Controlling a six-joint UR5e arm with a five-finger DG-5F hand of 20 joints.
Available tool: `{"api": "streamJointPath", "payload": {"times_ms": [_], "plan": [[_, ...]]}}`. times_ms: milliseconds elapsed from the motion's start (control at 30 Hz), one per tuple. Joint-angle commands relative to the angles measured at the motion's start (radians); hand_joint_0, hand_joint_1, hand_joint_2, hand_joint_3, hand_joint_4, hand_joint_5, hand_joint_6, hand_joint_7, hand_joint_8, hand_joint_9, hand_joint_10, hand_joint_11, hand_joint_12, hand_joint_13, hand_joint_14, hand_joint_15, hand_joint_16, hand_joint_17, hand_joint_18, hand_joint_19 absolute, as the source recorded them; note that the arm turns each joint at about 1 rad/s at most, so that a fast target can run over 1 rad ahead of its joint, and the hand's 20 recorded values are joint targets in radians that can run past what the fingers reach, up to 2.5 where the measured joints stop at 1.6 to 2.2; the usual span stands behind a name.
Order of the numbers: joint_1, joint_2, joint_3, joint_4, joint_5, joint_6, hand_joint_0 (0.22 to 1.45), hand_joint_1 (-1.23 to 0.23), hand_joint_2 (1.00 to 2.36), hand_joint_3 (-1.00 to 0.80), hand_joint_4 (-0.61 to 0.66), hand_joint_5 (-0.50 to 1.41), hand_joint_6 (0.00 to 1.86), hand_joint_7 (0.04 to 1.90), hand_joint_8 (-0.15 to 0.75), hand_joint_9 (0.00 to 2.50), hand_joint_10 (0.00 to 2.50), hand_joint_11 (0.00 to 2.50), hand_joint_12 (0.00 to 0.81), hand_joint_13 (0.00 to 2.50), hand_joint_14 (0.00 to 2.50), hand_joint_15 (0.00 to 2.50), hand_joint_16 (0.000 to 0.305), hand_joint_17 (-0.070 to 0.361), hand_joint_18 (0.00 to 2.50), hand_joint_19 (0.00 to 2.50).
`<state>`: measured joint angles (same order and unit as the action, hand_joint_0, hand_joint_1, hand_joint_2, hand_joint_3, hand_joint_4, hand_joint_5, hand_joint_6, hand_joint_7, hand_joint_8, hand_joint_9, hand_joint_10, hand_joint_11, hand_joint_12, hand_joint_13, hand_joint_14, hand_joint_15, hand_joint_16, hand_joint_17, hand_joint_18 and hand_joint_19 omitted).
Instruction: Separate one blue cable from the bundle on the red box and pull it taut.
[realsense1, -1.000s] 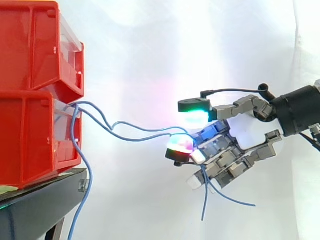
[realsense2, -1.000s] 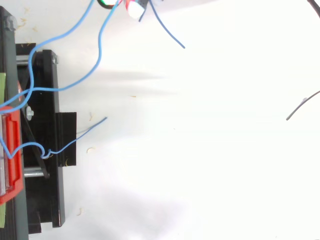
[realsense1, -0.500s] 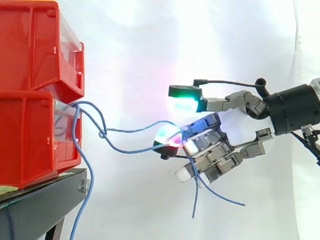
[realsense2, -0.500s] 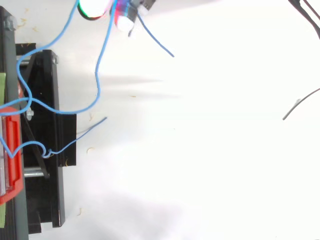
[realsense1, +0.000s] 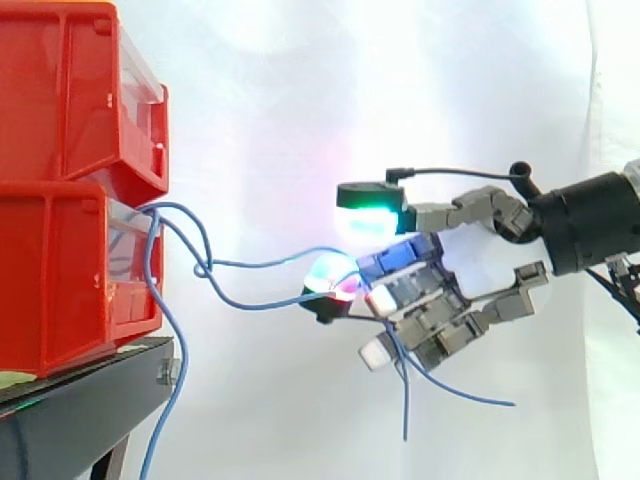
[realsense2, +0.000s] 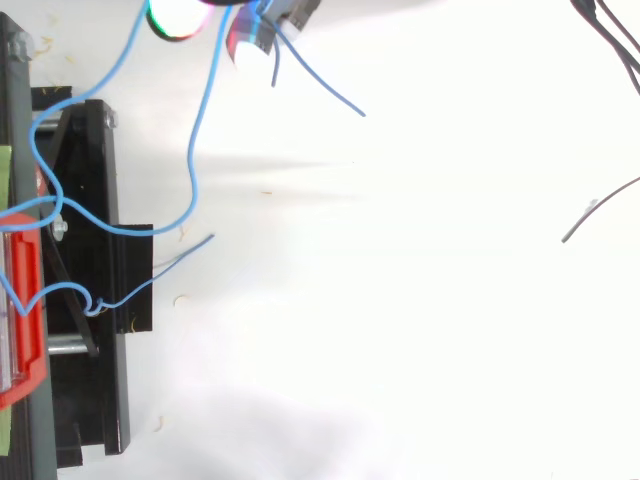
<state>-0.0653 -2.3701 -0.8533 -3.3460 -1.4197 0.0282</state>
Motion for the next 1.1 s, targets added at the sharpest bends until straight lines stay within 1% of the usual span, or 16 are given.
{"api": "streamJointPath", "payload": {"times_ms": [0,67,133,200,267,300,333,400,467,567,733,833,867,967,1033,1067], "plan": [[-0.001,0.000,-0.050,0.022,-0.004,0.027,0.52,-0.49,1.00,-0.48,0.10,-0.02,0.67,0.95,0.234,1.04,0.01,0.35,0.372,0.75,0.02,0.39,0.050,0.112,0.60,0.59],[0.001,0.000,-0.076,0.063,-0.002,0.036,0.50,-0.46,1.00,-0.50,0.11,-0.02,0.64,0.98,0.240,1.02,0.01,0.35,0.380,0.73,0.02,0.39,0.051,0.116,0.58,0.57],[0.001,0.000,-0.081,0.099,-0.004,0.039,0.48,-0.42,1.00,-0.50,0.11,-0.01,0.60,1.06,0.246,0.99,0.01,0.32,0.382,0.69,0.02,0.37,0.053,0.119,0.56,0.56],[0.001,0.000,-0.081,0.109,-0.004,0.036,0.48,-0.41,1.00,-0.50,0.15,0.00,0.52,1.18,0.245,0.92,0.01,0.26,0.385,0.62,0.01,0.33,0.053,0.119,0.51,0.54],[-0.001,0.000,-0.058,0.100,-0.005,0.033,0.47,-0.42,1.00,-0.50,0.16,0.00,0.50,1.22,0.240,0.90,0.01,0.25,0.382,0.59,0.01,0.32,0.053,0.120,0.49,0.52],[-0.001,0.000,-0.058,0.100,-0.005,0.033,0.48,-0.44,1.00,-0.50,0.17,0.00,0.50,1.21,0.245,0.89,0.01,0.25,0.377,0.56,0.01,0.31,0.053,0.118,0.46,0.51],[-0.004,0.000,-0.038,0.086,-0.007,0.021,0.49,-0.48,1.00,-0.50,0.17,0.00,0.50,1.19,0.242,0.87,0.01,0.24,0.374,0.55,0.01,0.31,0.052,0.116,0.45,0.50],[-0.005,0.000,-0.023,0.065,-0.007,-0.001,0.52,-0.57,1.00,-0.46,0.17,-0.01,0.50,1.18,0.233,0.85,0.01,0.24,0.362,0.52,0.01,0.30,0.050,0.112,0.42,0.49],[-0.004,0.000,-0.015,0.043,-0.008,-0.008,0.52,-0.61,1.00,-0.44,0.18,-0.01,0.50,1.17,0.225,0.81,0.01,0.23,0.359,0.49,0.01,0.28,0.049,0.109,0.40,0.48],[-0.004,0.000,-0.015,0.040,-0.007,-0.010,0.56,-0.69,1.01,-0.42,0.16,-0.01,0.50,1.18,0.220,0.76,0.01,0.21,0.352,0.45,0.01,0.26,0.047,0.105,0.37,0.47],[-0.004,0.000,-0.015,0.039,-0.005,-0.010,0.58,-0.71,1.01,-0.38,0.15,-0.01,0.50,1.20,0.213,0.74,0.01,0.21,0.346,0.44,0.01,0.25,0.046,0.102,0.37,0.45],[-0.004,0.000,-0.015,0.037,-0.004,-0.010,0.54,-0.64,1.01,-0.42,0.19,-0.02,0.50,1.16,0.220,0.72,0.01,0.19,0.349,0.41,0.01,0.25,0.047,0.106,0.35,0.46],[-0.004,0.000,-0.015,0.037,-0.004,-0.010,0.51,-0.56,1.00,-0.46,0.22,-0.03,0.50,1.11,0.225,0.70,0.01,0.16,0.357,0.39,0.01,0.24,0.049,0.110,0.33,0.44],[-0.002,0.000,-0.013,0.037,-0.004,-0.011,0.50,-0.31,1.00,-0.50,0.23,-0.04,0.50,0.99,0.209,0.70,0.00,0.07,0.350,0.34,0.01,0.18,0.048,0.109,0.27,0.43],[-0.004,0.000,-0.010,0.039,-0.004,-0.011,0.53,-0.22,1.00,-0.50,0.24,-0.03,0.50,0.95,0.196,0.73,0.00,0.01,0.336,0.33,0.01,0.15,0.047,0.105,0.26,0.43],[-0.004,0.000,-0.010,0.037,-0.004,-0.013,0.54,-0.23,1.00,-0.50,0.24,-0.02,0.50,0.94,0.193,0.74,0.00,0.00,0.327,0.33,0.01,0.15,0.045,0.102,0.26,0.43]]}}
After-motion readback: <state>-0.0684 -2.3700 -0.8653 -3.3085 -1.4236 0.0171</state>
